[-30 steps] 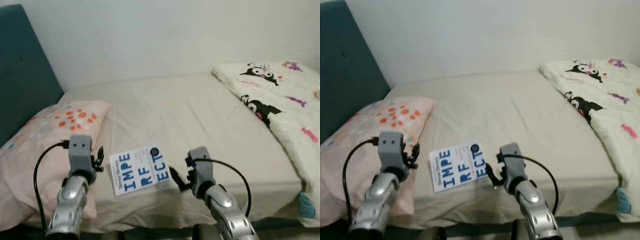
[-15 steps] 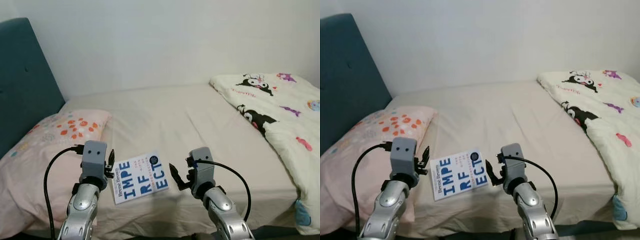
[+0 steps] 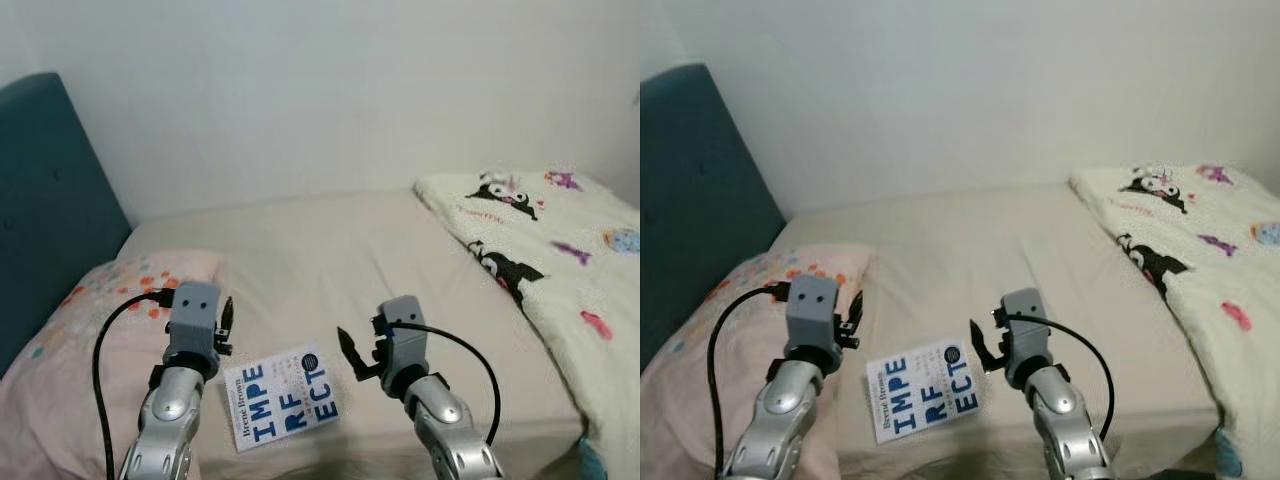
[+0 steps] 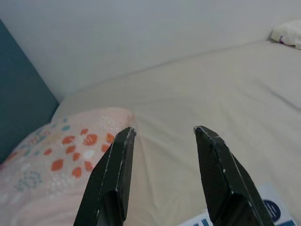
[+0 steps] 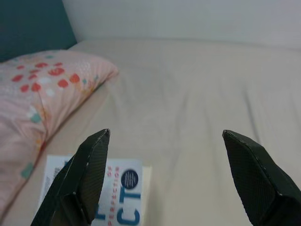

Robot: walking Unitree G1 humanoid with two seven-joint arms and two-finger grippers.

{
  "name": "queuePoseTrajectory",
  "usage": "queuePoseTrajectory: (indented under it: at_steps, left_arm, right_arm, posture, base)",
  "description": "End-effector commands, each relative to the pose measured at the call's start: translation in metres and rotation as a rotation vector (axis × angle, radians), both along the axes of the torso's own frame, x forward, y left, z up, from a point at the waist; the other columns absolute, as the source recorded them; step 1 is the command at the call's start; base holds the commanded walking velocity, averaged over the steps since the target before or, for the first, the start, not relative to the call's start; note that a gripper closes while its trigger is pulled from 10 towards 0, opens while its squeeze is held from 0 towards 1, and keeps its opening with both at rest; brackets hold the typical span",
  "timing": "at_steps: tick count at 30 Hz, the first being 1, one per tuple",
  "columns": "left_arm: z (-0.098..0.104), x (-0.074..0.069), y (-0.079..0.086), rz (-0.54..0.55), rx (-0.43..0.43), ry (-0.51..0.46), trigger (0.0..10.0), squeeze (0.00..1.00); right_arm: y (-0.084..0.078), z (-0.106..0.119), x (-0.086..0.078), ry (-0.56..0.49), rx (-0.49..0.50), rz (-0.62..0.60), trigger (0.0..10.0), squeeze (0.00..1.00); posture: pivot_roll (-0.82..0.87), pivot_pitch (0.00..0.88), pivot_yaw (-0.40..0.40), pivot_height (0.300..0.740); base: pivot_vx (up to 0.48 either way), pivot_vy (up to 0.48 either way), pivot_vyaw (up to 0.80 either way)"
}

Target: Clean up the room

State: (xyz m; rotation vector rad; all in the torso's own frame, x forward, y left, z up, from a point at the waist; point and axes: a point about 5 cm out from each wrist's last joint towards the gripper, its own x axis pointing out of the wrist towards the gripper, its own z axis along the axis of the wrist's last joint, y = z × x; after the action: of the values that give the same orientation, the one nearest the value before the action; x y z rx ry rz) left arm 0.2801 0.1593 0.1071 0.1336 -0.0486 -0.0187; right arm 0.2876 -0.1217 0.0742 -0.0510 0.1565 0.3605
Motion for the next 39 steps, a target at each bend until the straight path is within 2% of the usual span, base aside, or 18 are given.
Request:
queuePoseTrajectory:
  at_steps: [1, 10, 11, 12, 13, 15, 17, 18, 24, 27, 31, 36, 39]
  left_arm:
    - [-0.001, -0.003, 0.004, 0.017, 0.011, 0.011, 10.0, 0.00]
    - [-0.010, -0.011, 0.009, 0.049, -0.001, 0.039, 10.0, 0.00]
    - [-0.014, -0.013, 0.011, 0.066, -0.038, 0.061, 10.0, 0.00]
    - [-0.026, -0.014, 0.015, 0.104, -0.112, 0.111, 10.0, 0.00]
    - [-0.041, -0.017, 0.018, 0.132, -0.141, 0.167, 10.0, 0.00]
    - [-0.058, -0.020, 0.021, 0.156, -0.158, 0.225, 10.0, 0.00]
    - [-0.071, -0.022, 0.023, 0.151, -0.123, 0.277, 10.0, 0.00]
    - [-0.083, -0.024, 0.024, 0.139, -0.072, 0.319, 10.0, 0.00]
    - [-0.094, -0.025, 0.022, 0.100, -0.044, 0.367, 10.0, 0.00]
    - [-0.110, -0.032, 0.017, 0.068, -0.040, 0.441, 10.0, 0.00]
    - [-0.115, -0.036, 0.015, 0.058, -0.029, 0.459, 10.0, 0.00]
    - [-0.117, -0.038, 0.014, 0.108, -0.104, 0.444, 10.0, 0.00]
    - [-0.115, -0.036, 0.011, 0.104, -0.089, 0.428, 10.0, 0.00]
  right_arm:
    - [0.004, -0.002, -0.001, 0.004, 0.007, 0.014, 10.0, 0.00]
    - [0.009, -0.006, -0.003, 0.024, -0.007, 0.053, 10.0, 0.00]
    - [0.012, -0.008, -0.004, 0.036, -0.019, 0.070, 10.0, 0.00]
    - [0.016, -0.014, -0.006, 0.051, -0.049, 0.092, 10.0, 0.00]
    - [0.020, -0.021, -0.008, 0.067, -0.083, 0.104, 10.0, 0.00]
    - [0.024, -0.031, -0.011, 0.092, -0.123, 0.113, 10.0, 0.00]
    - [0.025, -0.042, -0.012, 0.120, -0.167, 0.104, 10.0, 0.00]
    - [0.023, -0.055, -0.015, 0.171, -0.190, 0.070, 10.0, 0.00]
    - [0.018, -0.069, -0.018, 0.216, -0.204, 0.036, 10.0, 0.00]
    - [0.011, -0.081, -0.023, 0.277, -0.201, 0.003, 10.0, 0.00]
    - [0.008, -0.085, -0.025, 0.299, -0.208, -0.009, 10.0, 0.00]
    - [0.007, -0.087, -0.024, 0.289, -0.213, 0.003, 10.0, 0.00]
    - [0.009, -0.087, -0.023, 0.280, -0.216, 0.013, 10.0, 0.00]
  posture:
    - [0.00, 0.000, 0.002, 0.720]
    - [0.00, 0.000, -0.005, 0.740]
    - [0.00, 0.000, -0.005, 0.740]
    - [0.00, 0.000, -0.006, 0.740]
    - [-0.01, 0.000, -0.007, 0.740]
    - [-0.01, 0.000, -0.009, 0.740]
    - [0.00, 0.000, -0.011, 0.740]
    - [0.00, 0.000, -0.012, 0.740]
    - [0.00, 0.000, -0.007, 0.740]
    - [0.00, 0.000, 0.006, 0.740]
    - [0.00, 0.000, 0.010, 0.740]
    - [0.00, 0.000, 0.003, 0.740]
    - [0.00, 0.000, 0.000, 0.740]
  base:
    - [0.000, 0.000, 0.00]
    - [0.000, 0.000, 0.00]
    - [0.000, 0.000, 0.00]
    - [0.000, 0.000, 0.00]
    - [0.000, 0.000, 0.00]
    - [0.000, 0.000, 0.00]
    - [0.000, 0.000, 0.00]
    - [0.000, 0.000, 0.00]
    - [0.000, 0.000, 0.00]
    - [0.000, 0.000, 0.00]
    - [0.000, 0.000, 0.00]
    - [0.000, 0.000, 0.00]
    - [0.000, -0.480, 0.73]
